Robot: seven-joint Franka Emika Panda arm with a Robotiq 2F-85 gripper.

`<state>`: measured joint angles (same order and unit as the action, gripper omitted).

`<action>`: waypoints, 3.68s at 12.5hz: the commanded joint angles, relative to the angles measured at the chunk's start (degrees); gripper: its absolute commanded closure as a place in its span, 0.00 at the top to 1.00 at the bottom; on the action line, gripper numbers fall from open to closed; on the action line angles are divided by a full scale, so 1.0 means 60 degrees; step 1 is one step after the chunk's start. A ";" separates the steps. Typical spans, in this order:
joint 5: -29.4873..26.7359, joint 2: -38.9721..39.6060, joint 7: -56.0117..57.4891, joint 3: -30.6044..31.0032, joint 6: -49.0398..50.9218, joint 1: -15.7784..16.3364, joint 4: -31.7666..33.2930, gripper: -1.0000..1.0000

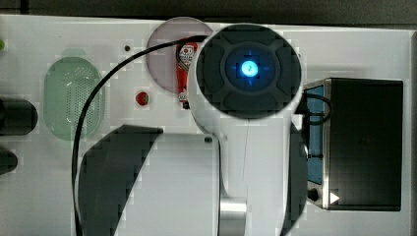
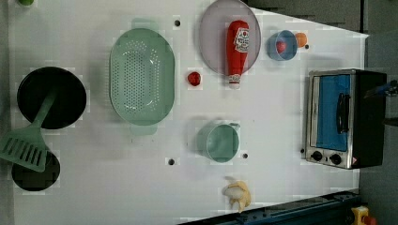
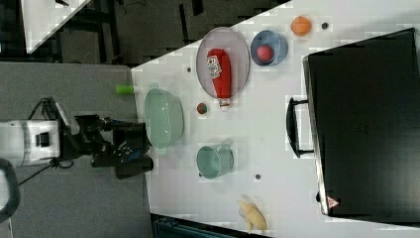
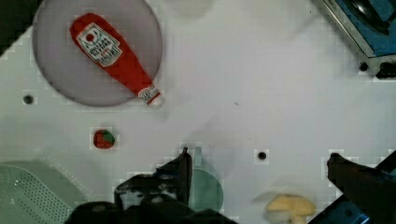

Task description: Pick ketchup from plate and place it on table.

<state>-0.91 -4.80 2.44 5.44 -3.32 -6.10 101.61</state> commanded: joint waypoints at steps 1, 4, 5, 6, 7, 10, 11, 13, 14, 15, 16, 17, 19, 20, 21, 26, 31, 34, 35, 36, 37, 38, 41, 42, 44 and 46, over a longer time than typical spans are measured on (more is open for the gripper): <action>0.0018 0.1131 0.0328 0.0316 -0.0120 -0.0008 0.0150 1.00; 0.0019 0.2011 0.0816 0.0592 -0.0867 0.0067 0.0146 1.00; 0.0019 0.2315 0.1236 0.0666 -0.1206 0.0083 0.0145 1.00; 0.0019 0.2615 0.1771 0.0728 -0.1579 0.0104 0.0143 1.00; 0.0021 0.2926 0.2430 0.0780 -0.1922 0.0129 0.0143 1.00; 0.0023 0.3841 0.4206 0.0794 -0.3132 0.0271 0.0127 1.00; 0.0029 0.4154 0.4508 0.0795 -0.3581 0.0298 0.0123 1.00; 0.0040 0.4767 0.4647 0.0794 -0.4470 0.0349 0.0092 1.00; 0.0051 0.5072 0.4648 0.0794 -0.4861 0.0380 0.0069 1.00; 0.0065 0.5379 0.4650 0.0794 -0.5246 0.0416 0.0014 1.00; 0.0098 0.5694 0.4679 0.0793 -0.5645 0.0458 -0.0071 1.00; 0.0190 0.5998 0.4786 0.0793 -0.6006 0.0500 -0.0183 1.00; 0.0579 0.6598 0.5052 0.0791 -0.6698 0.0571 -0.0494 1.00; 0.0810 0.6863 0.5111 0.0791 -0.6978 0.0589 -0.0624 1.00; 0.1034 0.7120 0.5114 0.0785 -0.7214 0.0595 -0.0730 1.00; 0.1614 0.8061 0.5114 0.0756 -0.8551 0.0626 -0.1057 1.00; 0.1769 0.8562 0.5115 0.0752 -0.8956 0.0672 -0.1294 0.96; 0.1768 0.8540 0.5109 0.0721 -0.8966 0.0683 -0.1354 0.61; 0.1768 0.8539 0.5110 0.0721 -0.8961 0.0681 -0.1395 0.60; 0.1769 0.8523 0.5111 0.0729 -0.8969 0.0680 -0.1441 0.60; 0.1766 0.8461 0.5103 0.0751 -0.8964 0.0680 -0.1523 0.60; 0.1763 0.8343 0.5095 0.0753 -0.8948 0.0678 -0.1638 0.60; 0.1695 0.7673 0.4827 0.0754 -0.8203 0.0613 -0.2119 0.60; 0.1664 0.7390 0.4767 0.0754 -0.7663 0.0572 -0.2282 0.60; 0.1191 0.6795 0.4766 0.0754 -0.6402 0.0410 -0.2476 0.60; 0.0195 0.6146 0.4767 0.0751 -0.5462 0.0134 -0.2409 0.60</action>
<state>1.13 35.95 31.14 9.73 -37.66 -3.20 90.42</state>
